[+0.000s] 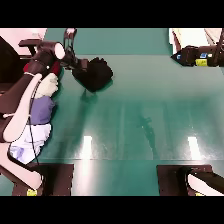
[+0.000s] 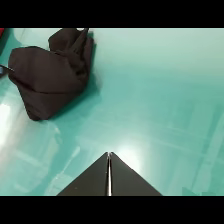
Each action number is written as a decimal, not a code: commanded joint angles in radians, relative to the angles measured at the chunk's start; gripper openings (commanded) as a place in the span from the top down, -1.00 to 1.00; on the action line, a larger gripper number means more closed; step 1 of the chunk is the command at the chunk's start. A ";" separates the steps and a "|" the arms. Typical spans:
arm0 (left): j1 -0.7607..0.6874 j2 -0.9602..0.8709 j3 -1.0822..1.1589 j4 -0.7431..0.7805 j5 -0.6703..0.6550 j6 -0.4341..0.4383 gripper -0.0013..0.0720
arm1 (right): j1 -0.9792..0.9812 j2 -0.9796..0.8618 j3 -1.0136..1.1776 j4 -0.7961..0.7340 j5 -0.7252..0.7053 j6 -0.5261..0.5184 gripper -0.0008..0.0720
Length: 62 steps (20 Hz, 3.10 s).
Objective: Fold the shirts.
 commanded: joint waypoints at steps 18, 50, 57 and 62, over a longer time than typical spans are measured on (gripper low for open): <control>-0.048 0.439 0.319 -0.135 -0.142 0.153 0.90 | -0.124 0.219 0.001 0.000 -0.141 0.001 0.93; -0.238 0.358 -0.776 -0.538 0.029 0.224 -0.39 | -0.167 0.263 0.000 0.000 0.011 0.001 0.93; -0.175 0.380 -0.675 -0.500 -0.023 0.216 0.90 | -0.167 0.262 -0.017 -0.020 0.145 0.001 0.93; 0.016 0.491 -0.546 -0.436 -0.054 0.217 0.90 | -0.167 0.263 -0.306 -0.038 0.285 0.002 0.93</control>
